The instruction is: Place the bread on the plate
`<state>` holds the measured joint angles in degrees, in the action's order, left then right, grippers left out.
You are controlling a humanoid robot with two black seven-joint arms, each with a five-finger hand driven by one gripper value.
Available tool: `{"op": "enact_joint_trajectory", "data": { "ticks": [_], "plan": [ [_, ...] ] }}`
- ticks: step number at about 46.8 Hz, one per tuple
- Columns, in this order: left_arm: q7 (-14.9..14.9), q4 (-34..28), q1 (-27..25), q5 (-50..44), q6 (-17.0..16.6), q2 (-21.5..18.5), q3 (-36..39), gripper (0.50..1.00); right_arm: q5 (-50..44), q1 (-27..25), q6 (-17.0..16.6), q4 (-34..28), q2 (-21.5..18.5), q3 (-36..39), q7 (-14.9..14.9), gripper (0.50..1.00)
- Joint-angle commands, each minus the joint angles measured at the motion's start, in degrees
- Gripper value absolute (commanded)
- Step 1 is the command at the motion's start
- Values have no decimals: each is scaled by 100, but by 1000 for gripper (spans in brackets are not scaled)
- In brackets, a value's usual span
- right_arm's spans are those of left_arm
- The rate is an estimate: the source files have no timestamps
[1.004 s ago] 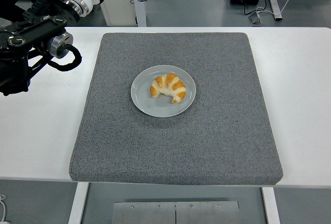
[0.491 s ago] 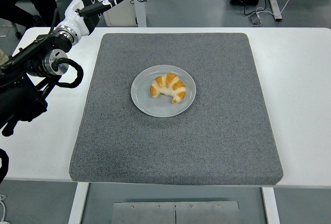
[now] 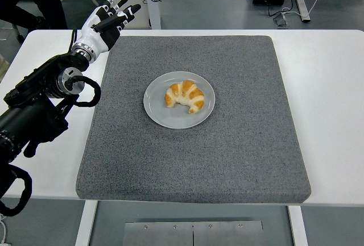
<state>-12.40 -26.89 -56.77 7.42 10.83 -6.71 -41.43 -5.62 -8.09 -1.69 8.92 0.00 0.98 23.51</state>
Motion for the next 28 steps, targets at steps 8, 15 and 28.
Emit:
{"op": "enact_joint_trajectory", "data": {
  "ticks": [8, 15, 28],
  "plan": [
    [-175, 325, 8, -83, 139, 311, -31, 975, 0, 0, -7, -13, 0, -10, -4, 1000],
    [-193, 448, 52, -109, 139, 381, -23, 975, 0, -44, -7, -13, 0, -19, -4, 1000],
    [-254, 484, 140, -162, 139, 346, -40, 975, -9, -9, 11, -13, 0, -10, 5, 1000]
  ]
}}
